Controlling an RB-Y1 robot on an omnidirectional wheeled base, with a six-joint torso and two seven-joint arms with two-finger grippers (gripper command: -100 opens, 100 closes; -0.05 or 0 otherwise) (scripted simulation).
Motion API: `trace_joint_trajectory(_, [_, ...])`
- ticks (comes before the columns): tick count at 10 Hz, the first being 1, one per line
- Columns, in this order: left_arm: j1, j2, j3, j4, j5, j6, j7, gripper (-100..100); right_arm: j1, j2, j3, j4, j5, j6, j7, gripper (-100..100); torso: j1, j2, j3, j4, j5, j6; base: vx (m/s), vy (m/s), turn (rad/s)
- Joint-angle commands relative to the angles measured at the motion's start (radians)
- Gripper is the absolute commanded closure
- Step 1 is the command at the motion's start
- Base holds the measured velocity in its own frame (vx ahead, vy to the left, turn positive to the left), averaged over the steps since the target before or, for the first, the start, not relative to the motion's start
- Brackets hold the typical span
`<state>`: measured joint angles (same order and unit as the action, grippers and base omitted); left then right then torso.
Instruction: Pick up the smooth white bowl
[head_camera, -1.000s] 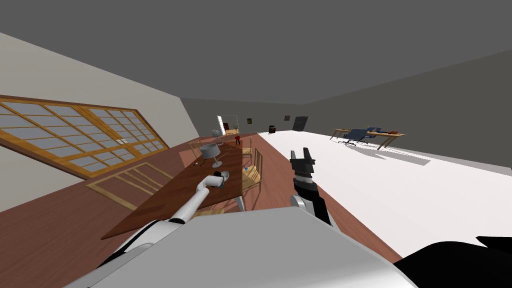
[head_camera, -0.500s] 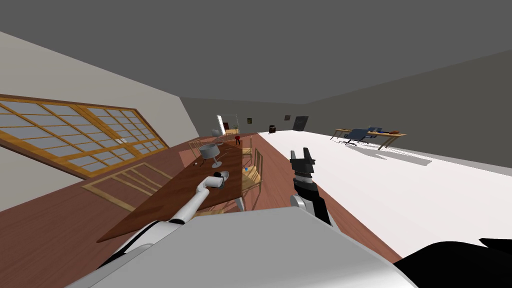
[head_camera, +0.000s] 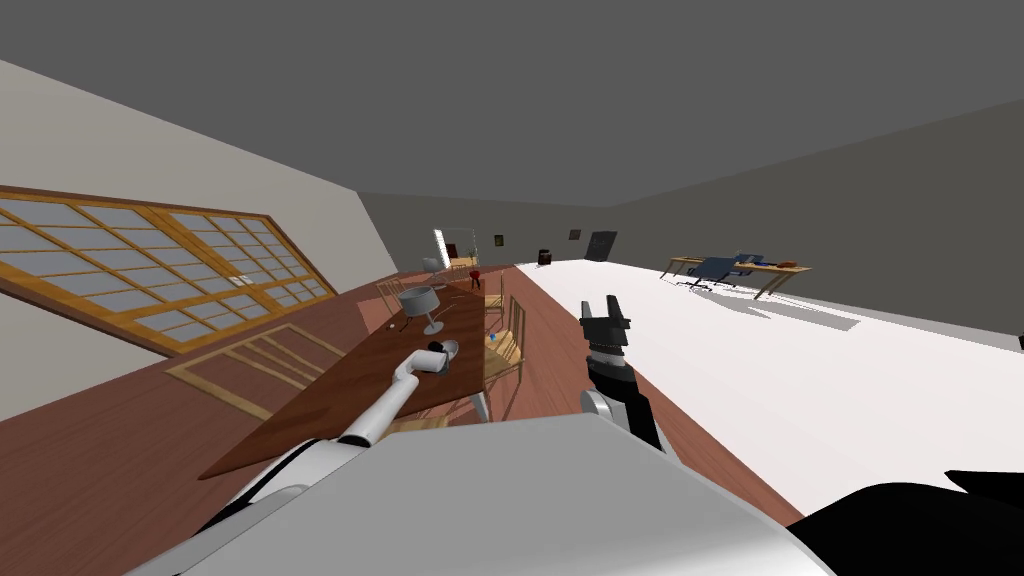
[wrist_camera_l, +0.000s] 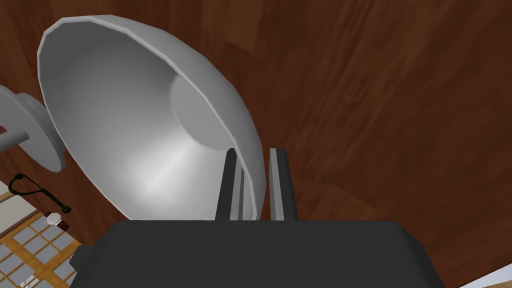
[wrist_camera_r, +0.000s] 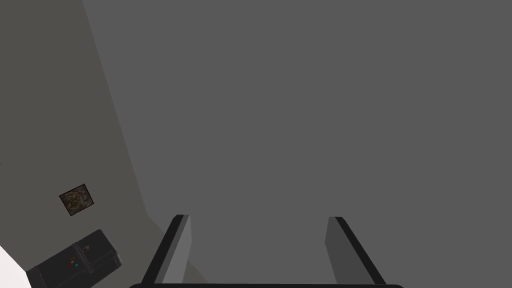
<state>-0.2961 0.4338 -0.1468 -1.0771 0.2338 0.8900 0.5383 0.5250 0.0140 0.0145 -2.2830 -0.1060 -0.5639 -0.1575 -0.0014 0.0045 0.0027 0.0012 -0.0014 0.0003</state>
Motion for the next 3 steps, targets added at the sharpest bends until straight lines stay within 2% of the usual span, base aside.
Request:
trace_joint_trajectory(1, [-0.003, 0.011, -0.007, -0.025, 0.007, 0.029, 0.009, 100, 0.000, 0.000, 0.000, 0.000, 0.000, 0.000, 0.000, 0, 0.000, 0.000, 0.000, 0.000, 0.000, 0.000, -0.059, 0.005, -0.005])
trace_joint_trajectory(2, [-0.001, 0.006, -0.005, -0.015, 0.003, 0.015, 0.006, 100, 0.000, 0.000, 0.000, 0.000, 0.000, 0.000, 0.000, 0, 0.000, 0.000, 0.000, 0.000, 0.000, 0.000, -0.022, 0.002, -0.001])
trace_joint_trajectory(3, [-0.001, 0.006, -0.005, -0.016, 0.003, 0.018, 0.007, 0, 0.000, 0.000, 0.000, 0.000, 0.000, 0.000, 0.000, 0, 0.000, -0.002, -0.001, -0.001, 0.000, 0.000, -0.005, 0.000, 0.001])
